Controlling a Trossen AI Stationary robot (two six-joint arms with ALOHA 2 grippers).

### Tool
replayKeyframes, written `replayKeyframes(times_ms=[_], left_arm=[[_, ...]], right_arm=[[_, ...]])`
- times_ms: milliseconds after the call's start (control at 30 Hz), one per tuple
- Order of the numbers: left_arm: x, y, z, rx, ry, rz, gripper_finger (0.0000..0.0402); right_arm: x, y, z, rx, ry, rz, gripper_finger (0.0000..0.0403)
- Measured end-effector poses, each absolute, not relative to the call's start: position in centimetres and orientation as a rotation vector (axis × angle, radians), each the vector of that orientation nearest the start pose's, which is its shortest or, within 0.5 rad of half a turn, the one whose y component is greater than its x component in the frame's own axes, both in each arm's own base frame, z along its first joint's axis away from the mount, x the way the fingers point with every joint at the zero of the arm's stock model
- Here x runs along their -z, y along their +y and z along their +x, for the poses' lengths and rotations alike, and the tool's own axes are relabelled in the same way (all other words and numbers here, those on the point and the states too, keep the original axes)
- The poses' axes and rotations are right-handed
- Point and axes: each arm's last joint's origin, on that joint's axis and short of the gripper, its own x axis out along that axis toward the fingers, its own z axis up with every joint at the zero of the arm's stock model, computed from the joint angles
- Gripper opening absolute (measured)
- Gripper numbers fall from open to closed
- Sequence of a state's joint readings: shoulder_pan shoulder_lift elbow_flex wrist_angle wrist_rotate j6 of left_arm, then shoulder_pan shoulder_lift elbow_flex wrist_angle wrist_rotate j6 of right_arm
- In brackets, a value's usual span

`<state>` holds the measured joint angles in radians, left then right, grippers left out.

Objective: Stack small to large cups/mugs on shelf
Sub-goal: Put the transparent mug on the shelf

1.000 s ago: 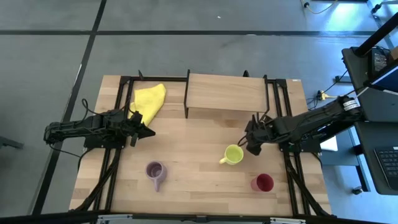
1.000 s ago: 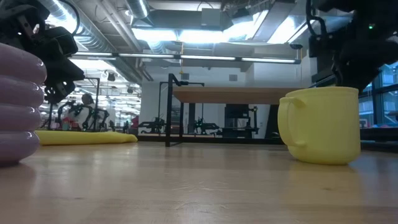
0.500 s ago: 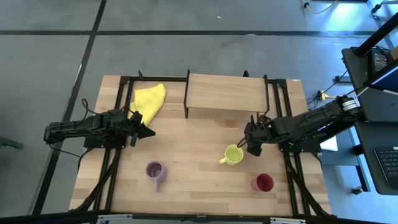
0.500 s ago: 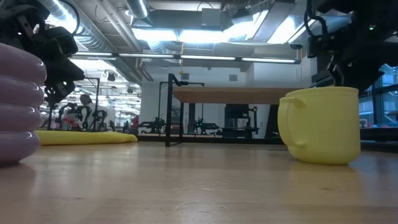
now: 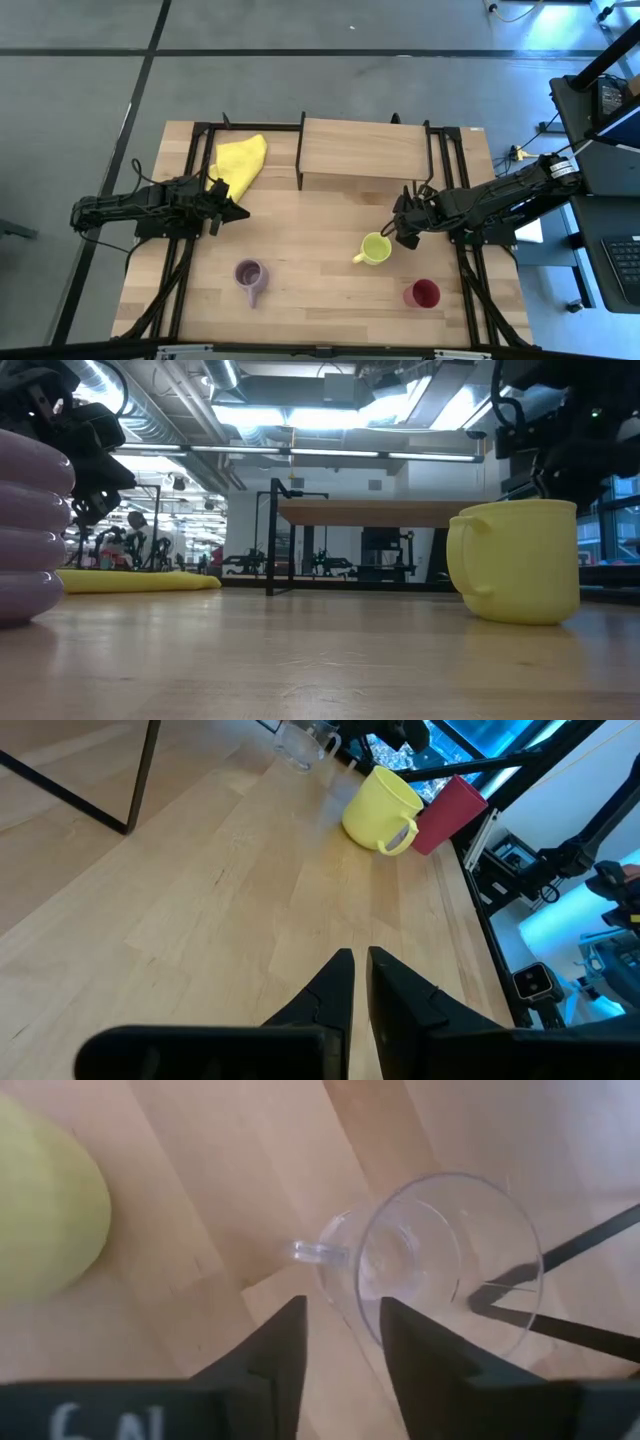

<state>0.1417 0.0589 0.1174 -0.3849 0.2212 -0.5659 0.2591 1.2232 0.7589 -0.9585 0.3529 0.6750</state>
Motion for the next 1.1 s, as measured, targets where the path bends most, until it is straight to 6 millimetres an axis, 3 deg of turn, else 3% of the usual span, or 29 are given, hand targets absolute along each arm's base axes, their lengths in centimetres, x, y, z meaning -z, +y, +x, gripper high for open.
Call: replayKeyframes(times_ms=[233,433,733,1100], left_arm=[[-16.2,0.6,8.8,-0.014,0.336,-0.620,0.0027],[-16.3,0.6,8.8,-0.014,0.335,-0.620,0.0027],[-16.2,0.6,8.8,-0.014,0.336,-0.620,0.0027],[-16.2,0.6,8.8,-0.014,0.336,-0.619,0.0027]], right_arm=[[-19.8,3.7,18.4,0.539,1.236,0.086,0.0097],[-18.4,3.7,17.7,0.507,1.296,0.107,0.0105],[-18.4,3.7,17.9,0.500,1.274,0.114,0.0110],[-18.4,3.8,17.9,0.498,1.277,0.119,0.0015]])
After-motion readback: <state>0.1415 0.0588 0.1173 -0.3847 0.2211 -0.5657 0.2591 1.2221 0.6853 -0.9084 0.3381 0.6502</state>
